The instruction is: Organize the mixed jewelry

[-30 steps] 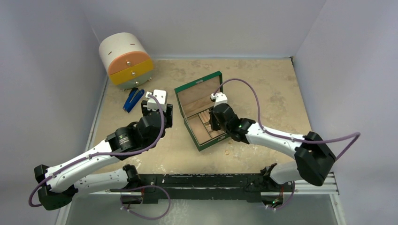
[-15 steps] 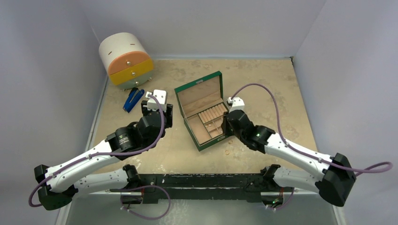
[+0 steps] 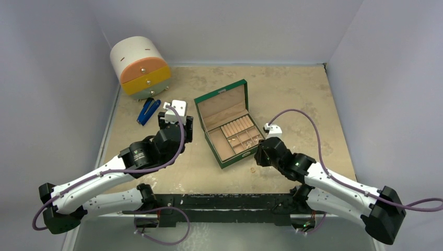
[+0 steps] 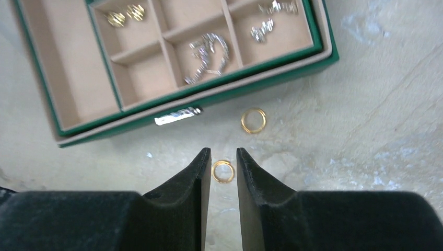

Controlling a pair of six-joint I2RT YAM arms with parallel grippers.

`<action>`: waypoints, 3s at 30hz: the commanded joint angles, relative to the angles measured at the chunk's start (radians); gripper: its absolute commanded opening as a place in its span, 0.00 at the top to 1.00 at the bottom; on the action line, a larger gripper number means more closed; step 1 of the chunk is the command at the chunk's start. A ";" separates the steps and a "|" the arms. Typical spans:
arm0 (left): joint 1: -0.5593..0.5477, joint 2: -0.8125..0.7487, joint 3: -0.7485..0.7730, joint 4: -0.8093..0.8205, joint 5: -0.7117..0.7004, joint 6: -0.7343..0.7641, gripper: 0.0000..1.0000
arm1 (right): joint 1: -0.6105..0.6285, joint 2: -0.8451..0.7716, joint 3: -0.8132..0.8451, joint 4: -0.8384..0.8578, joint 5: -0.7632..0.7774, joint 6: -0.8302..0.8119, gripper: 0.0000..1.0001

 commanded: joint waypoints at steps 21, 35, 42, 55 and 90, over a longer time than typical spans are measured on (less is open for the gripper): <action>0.008 0.001 0.005 0.012 -0.003 0.005 0.44 | 0.006 0.074 -0.126 0.123 -0.059 0.156 0.76; 0.008 0.000 0.005 0.013 -0.002 0.005 0.43 | 0.049 0.128 -0.087 0.011 -0.006 0.307 0.82; 0.007 -0.005 0.005 0.013 0.000 0.005 0.43 | 0.085 0.181 -0.064 -0.011 0.019 0.342 0.82; 0.008 -0.008 0.006 0.012 0.002 0.005 0.43 | 0.151 0.314 -0.002 -0.048 0.047 0.305 0.83; 0.008 -0.019 0.006 0.012 0.007 0.005 0.43 | 0.325 0.566 0.278 0.014 -0.102 -0.158 0.88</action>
